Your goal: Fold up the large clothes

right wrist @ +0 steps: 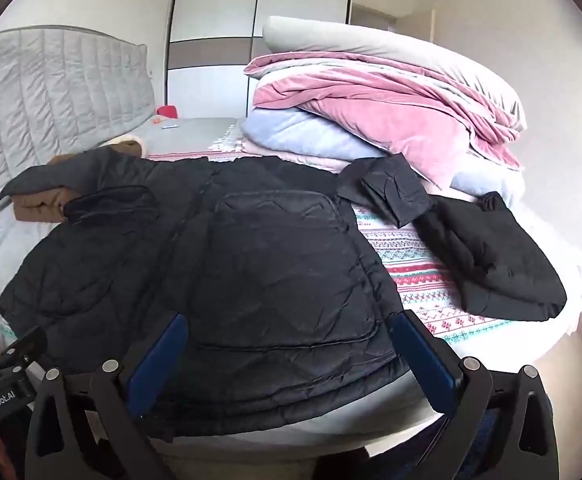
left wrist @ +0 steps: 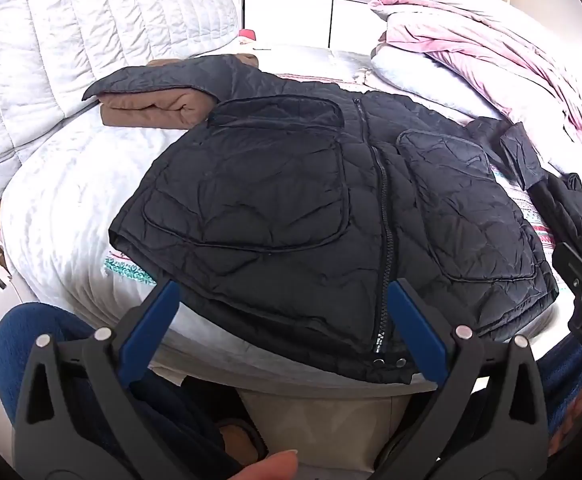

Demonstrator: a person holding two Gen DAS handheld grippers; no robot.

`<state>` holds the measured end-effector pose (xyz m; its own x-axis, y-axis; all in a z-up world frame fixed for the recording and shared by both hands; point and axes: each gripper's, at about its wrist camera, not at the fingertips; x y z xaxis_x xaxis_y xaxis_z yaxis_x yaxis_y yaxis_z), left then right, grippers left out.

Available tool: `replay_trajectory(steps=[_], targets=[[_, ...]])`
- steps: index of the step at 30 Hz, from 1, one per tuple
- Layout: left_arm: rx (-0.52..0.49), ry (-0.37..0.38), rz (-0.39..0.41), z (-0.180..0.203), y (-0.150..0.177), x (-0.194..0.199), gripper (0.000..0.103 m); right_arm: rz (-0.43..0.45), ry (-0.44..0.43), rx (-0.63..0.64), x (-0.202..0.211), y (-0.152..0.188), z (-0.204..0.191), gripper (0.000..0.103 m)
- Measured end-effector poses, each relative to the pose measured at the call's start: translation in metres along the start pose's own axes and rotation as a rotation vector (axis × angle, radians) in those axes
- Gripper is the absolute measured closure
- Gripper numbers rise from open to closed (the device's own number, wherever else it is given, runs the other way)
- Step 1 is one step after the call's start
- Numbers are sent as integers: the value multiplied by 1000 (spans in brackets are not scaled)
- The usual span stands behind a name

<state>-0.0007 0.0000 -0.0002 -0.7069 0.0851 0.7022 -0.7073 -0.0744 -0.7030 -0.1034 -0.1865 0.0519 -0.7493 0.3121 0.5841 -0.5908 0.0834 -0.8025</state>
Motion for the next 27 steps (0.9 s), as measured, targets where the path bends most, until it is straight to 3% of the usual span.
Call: replay_trajectory(steps=[7,27], targets=[[-7,-14,2,14,-1,-3,0,-9,0,0,-3,-1,-1,0],[-37,-7,-3,8,-3,-2,0,-5,-9,4,-5,1,-5,0]])
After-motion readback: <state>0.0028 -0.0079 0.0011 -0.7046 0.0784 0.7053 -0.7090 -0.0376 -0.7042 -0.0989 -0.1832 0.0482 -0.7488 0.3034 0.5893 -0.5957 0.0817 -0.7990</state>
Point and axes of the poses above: each gripper's, at about its wrist camera, not at the fingertips, and x roughly against the way its jaws point, z to its right, y to its underside, and after that the axes turned 5 degrees about y, right-handed
